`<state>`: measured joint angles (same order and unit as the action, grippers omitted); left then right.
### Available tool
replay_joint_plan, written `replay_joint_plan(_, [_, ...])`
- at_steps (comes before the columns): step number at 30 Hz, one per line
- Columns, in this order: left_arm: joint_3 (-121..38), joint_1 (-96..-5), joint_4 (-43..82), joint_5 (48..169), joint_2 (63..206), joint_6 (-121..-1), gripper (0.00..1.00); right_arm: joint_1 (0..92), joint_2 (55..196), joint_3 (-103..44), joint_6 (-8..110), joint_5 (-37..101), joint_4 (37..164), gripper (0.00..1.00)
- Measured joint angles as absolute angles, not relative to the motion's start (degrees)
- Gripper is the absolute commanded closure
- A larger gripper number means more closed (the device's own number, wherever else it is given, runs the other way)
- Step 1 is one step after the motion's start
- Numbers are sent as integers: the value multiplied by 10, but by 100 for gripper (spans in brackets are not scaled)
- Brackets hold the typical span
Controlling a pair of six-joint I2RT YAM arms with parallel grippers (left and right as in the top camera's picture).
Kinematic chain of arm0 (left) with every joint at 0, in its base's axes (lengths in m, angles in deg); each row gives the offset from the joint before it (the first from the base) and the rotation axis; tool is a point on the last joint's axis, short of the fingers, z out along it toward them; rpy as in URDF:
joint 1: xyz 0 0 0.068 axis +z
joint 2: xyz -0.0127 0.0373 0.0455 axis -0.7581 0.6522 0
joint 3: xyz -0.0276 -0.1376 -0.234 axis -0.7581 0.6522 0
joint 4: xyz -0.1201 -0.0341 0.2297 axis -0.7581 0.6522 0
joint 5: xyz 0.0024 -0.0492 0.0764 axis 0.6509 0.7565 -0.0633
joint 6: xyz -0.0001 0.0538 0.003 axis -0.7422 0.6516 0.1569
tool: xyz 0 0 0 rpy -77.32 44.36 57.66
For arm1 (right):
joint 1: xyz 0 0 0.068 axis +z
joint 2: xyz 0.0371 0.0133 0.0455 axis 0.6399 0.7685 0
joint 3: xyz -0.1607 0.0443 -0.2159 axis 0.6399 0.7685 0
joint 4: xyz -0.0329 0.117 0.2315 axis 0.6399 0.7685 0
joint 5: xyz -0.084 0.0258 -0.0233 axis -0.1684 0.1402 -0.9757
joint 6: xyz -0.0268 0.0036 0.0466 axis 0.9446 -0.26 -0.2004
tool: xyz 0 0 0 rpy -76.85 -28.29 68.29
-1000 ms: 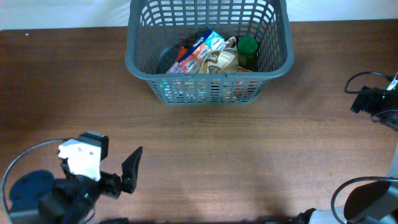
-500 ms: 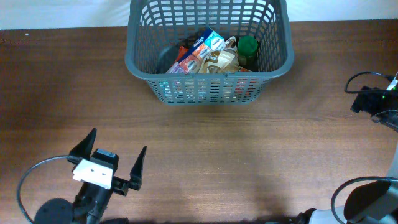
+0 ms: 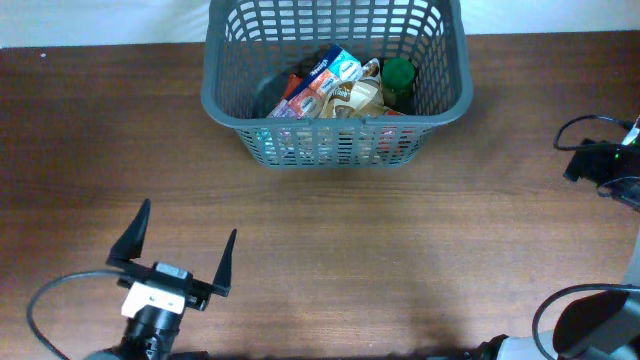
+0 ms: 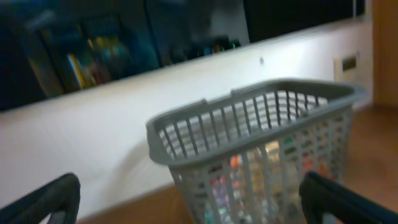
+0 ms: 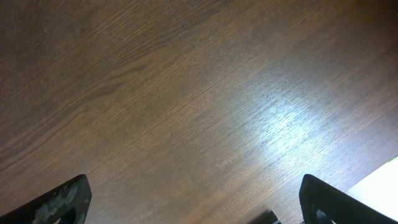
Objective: Pack container
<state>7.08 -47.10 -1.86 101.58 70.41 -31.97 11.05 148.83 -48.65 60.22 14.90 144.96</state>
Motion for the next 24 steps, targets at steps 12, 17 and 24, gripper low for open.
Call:
replay_joint_plan(12, [187, -471, -122, 974, 635, -377, 1, 111, 1488, -487, 602, 149, 1450, 1])
replay_joint_plan(17, [191, -471, -124, 952, 635, -389, 1, 111, 1488, -487, 602, 149, 1450, 1])
replay_joint_plan(24, [207, -471, -122, 928, 635, -375, 1, 111, 1488, -487, 602, 149, 1450, 1])
